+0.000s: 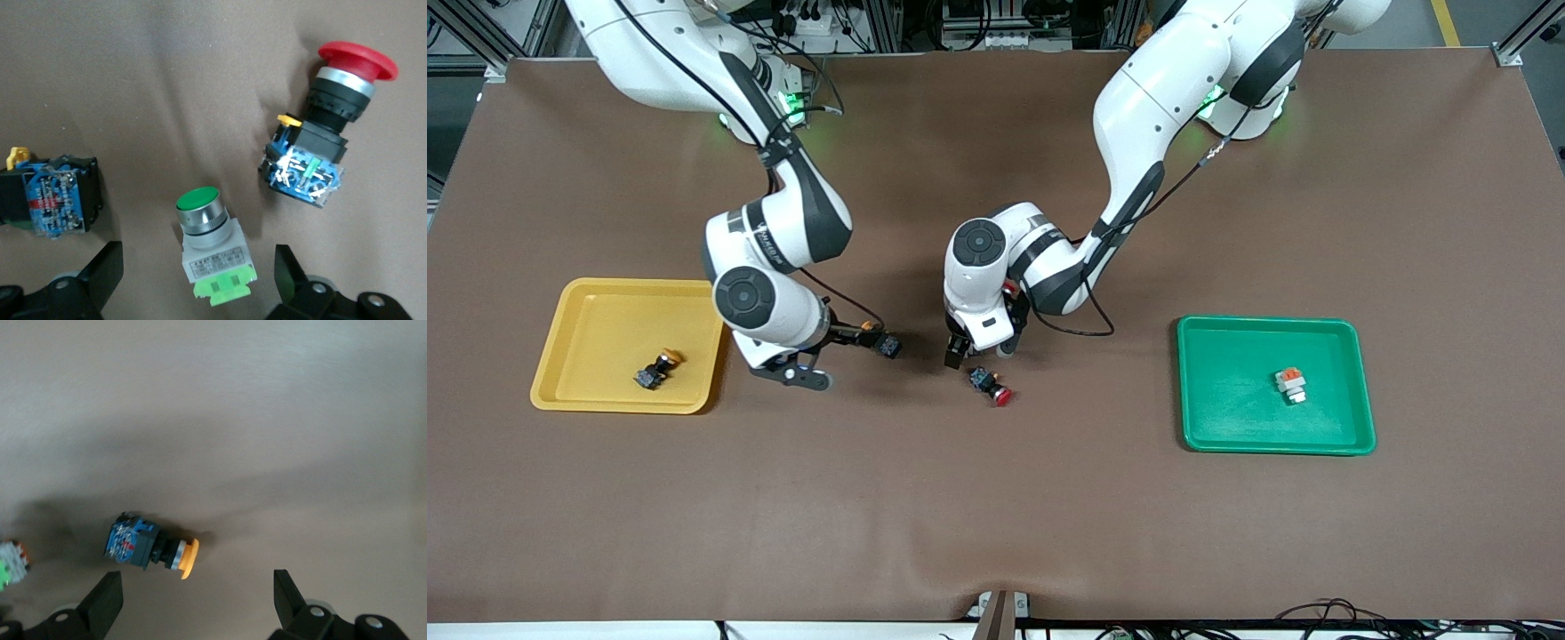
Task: Place green and yellow buttons in trays
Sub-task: 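Lift the green button while the right gripper grasps the second orange button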
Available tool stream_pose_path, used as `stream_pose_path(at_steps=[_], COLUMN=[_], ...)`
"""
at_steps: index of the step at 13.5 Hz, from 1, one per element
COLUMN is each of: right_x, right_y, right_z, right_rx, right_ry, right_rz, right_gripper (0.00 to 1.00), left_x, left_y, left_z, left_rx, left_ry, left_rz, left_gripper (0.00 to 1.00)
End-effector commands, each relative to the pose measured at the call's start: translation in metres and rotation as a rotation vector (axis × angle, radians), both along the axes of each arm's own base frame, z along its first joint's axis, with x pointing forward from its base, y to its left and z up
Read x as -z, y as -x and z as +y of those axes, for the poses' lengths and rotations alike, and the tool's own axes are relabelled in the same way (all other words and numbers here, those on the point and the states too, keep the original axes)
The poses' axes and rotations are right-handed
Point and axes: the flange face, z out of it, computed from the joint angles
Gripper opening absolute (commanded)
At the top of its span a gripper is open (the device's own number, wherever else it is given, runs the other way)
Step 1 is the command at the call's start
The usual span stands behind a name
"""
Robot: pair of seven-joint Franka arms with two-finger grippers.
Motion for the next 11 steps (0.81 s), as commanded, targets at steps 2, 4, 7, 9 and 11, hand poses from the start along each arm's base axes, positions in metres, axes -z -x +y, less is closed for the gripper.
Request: stream_pose_path(at_steps=[2,4,7,9,11], right_x=[-0.004,-0.008,-0.014,-0.018,-0.022], right_y=[0.0,-0.004,-0.01,-0.01,-0.01], right_z=[-0.008,-0.01,-0.009,-0.009,-0.007], right_rx=[-0.259,-0.373,-0.537,-0.631,-0.66], right_ry=[-0.049,-0.067,-0.079,-0.092,-0.096], right_rz=[-0.016,-0.044,-0.097,-0.108,-0.117], right_gripper=[1.0,1.0,1.0,1.0,1.0], left_x=[0.006,0.007,0.007,0.006,0.007], left_y=[-0.004,-0.004,-0.004,-0.004,-0.004], left_z=[-0.006,-0.006,-0.006,-0.007,-0.006], left_rx=[-0.03,-0.027,-0.024,-0.023,-0.02], left_ry=[0.029,0.029,0.032,0.042,0.038], left_rz=[-0.026,-0.026,-0.029,-0.037,-0.037], left_gripper=[1.0,1.0,1.0,1.0,0.81])
